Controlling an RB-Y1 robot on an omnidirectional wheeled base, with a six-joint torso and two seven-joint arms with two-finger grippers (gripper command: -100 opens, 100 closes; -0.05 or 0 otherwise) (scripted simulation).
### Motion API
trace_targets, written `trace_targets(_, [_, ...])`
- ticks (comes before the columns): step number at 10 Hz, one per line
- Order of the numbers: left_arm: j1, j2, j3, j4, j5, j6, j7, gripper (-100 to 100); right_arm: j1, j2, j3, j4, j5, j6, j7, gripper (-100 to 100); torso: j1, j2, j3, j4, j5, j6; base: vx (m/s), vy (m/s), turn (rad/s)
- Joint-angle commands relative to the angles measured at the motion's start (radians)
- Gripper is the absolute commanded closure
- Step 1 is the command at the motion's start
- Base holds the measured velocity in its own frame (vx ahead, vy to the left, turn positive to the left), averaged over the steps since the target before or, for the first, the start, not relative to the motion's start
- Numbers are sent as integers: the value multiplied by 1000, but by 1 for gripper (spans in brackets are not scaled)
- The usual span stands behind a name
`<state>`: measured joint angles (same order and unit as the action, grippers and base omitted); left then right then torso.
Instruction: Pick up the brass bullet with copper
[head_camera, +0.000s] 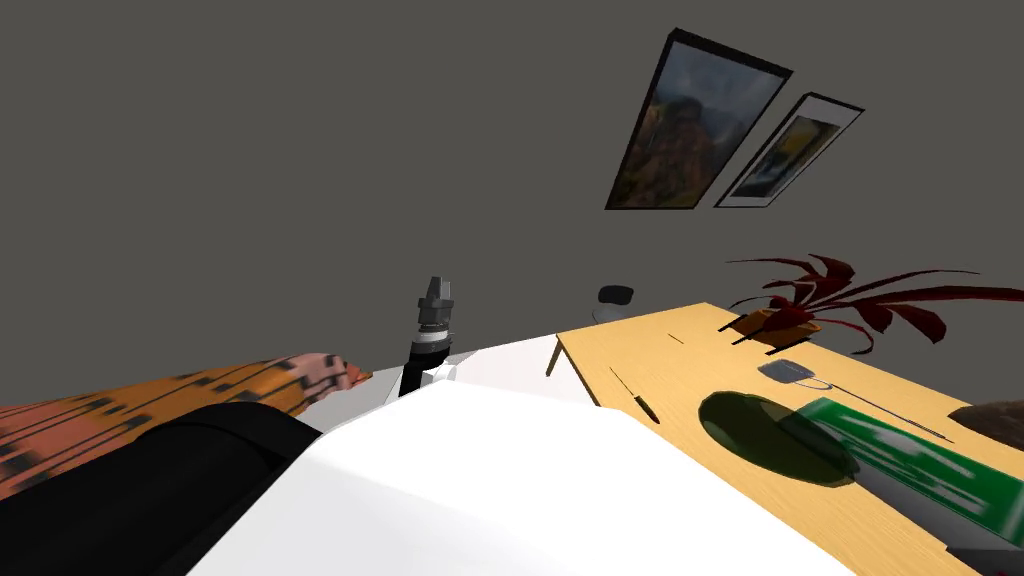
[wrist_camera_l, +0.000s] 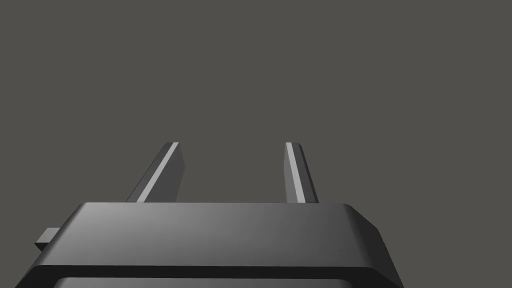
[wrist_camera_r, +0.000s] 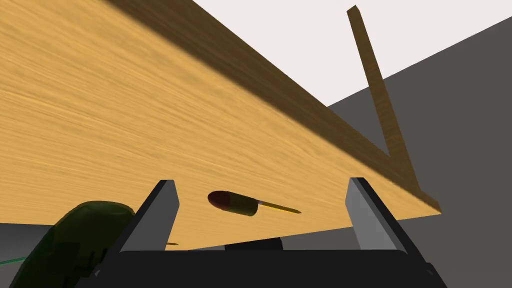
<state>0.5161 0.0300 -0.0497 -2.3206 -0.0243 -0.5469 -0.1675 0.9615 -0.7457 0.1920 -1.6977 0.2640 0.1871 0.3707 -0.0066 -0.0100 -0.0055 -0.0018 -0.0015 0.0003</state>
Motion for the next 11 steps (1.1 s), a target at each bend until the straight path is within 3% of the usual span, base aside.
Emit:
trace_targets(1, [0, 0, 0, 0, 0, 0, 0, 0, 13, -33, 27, 50, -2, 29, 18, -100, 0, 0, 0, 0, 0, 0, 66, -44, 481])
trace_targets(3, [0, 0, 0, 0, 0, 0, 0, 0, 21, -52, 46, 80, -3, 47, 30, -100, -1, -3, -2, -1, 0, 0, 84, -34, 407])
trace_targets(6, [0, 0, 0, 0, 0, 0, 0, 0, 38, -98, 103, 163, -11, 93, 61, -100, 0, -4, -2, -1, 0, 0, 86, -38, 424])
trace_targets(7, [0, 0, 0, 0, 0, 0, 0, 0, 38, -98, 103, 163, -11, 93, 61, -100, -1, -5, -3, -1, 0, 1, 80, -61, 214])
trace_targets(11, [0, 0, 0, 0, 0, 0, 0, 0, 45, -133, 173, 248, -27, 137, 93, -100, 0, -6, -3, -1, 0, 1, 85, -55, 376])
